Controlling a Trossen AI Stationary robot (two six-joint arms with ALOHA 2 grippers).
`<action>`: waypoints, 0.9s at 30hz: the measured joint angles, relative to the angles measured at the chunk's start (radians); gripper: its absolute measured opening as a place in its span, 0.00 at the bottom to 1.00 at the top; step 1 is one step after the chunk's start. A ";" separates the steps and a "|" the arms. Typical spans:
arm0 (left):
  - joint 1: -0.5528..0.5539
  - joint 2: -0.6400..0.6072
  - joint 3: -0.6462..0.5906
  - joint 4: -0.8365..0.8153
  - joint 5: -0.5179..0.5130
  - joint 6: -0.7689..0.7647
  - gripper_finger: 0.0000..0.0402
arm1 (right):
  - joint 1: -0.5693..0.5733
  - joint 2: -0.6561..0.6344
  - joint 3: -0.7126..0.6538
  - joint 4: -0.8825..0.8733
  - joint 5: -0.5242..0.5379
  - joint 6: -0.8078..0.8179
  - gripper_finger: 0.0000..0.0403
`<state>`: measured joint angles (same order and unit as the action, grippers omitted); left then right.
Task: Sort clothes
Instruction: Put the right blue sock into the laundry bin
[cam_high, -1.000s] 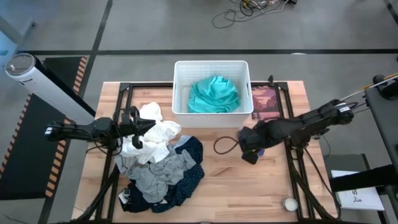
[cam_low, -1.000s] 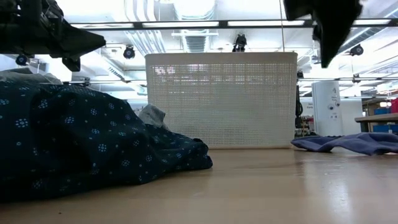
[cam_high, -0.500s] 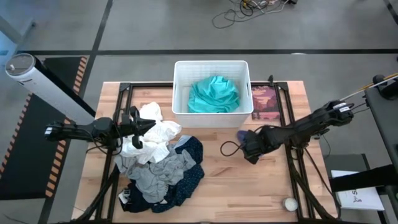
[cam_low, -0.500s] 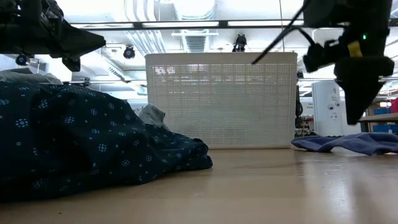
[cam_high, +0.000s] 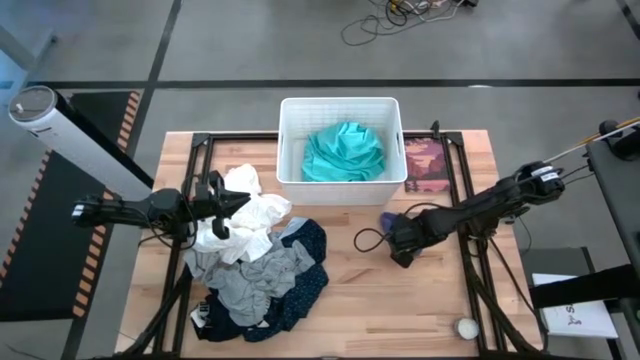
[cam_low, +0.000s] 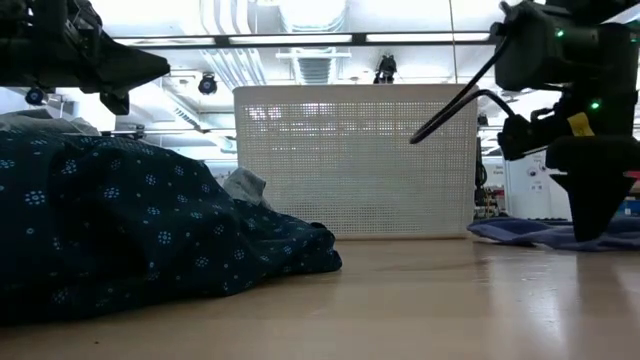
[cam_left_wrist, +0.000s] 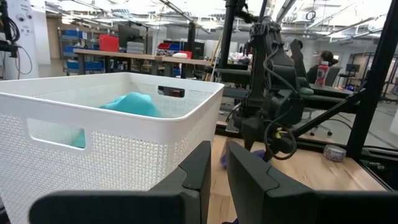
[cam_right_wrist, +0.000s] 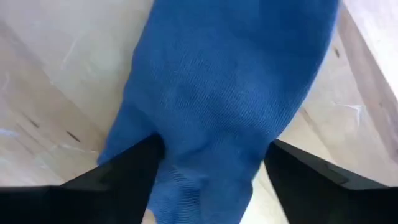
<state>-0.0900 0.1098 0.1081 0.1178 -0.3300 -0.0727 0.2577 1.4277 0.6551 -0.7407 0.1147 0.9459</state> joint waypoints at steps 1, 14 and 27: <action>0.000 0.000 0.000 0.001 0.000 0.000 0.09 | 0.000 0.005 0.004 0.000 -0.003 -0.002 0.62; 0.000 0.000 0.000 -0.002 0.000 0.000 0.09 | 0.002 0.010 0.202 -0.009 -0.057 -0.179 0.06; 0.000 0.000 0.000 -0.001 0.000 0.000 0.09 | 0.009 0.010 0.596 0.001 0.019 -0.419 0.02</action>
<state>-0.0898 0.1097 0.1081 0.1169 -0.3298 -0.0727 0.2665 1.4372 1.2513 -0.7397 0.1335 0.5265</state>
